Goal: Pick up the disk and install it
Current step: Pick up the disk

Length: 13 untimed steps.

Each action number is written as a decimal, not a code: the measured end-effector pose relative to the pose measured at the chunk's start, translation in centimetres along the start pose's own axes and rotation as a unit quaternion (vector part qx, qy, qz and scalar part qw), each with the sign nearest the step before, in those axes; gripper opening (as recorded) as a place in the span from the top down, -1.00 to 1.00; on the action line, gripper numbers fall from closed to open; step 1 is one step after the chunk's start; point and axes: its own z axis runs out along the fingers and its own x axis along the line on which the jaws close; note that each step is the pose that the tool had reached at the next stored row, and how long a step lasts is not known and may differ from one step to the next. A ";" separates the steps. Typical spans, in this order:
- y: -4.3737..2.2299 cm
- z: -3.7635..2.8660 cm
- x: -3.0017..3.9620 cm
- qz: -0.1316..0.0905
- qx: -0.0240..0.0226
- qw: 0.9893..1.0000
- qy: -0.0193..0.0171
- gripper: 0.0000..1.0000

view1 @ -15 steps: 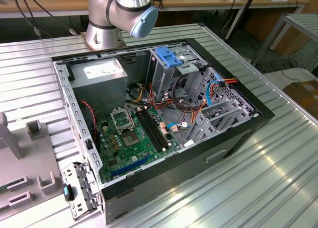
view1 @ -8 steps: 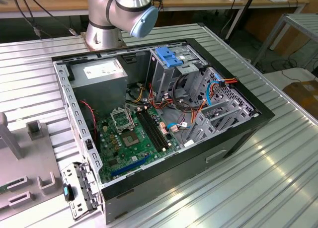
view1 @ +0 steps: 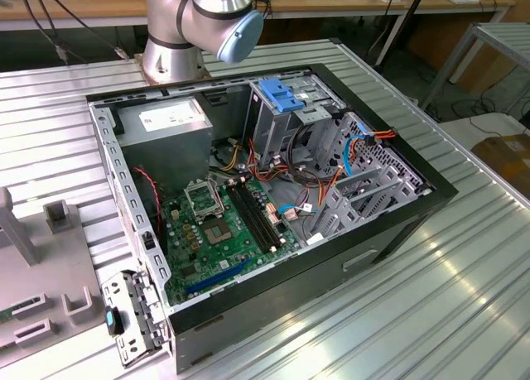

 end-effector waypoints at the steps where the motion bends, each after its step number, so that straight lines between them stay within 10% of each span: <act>1: 0.00 0.00 0.00 -0.003 0.000 1.000 0.000 0.79; 13: 0.00 0.00 0.00 -0.061 -0.002 0.998 0.003 0.79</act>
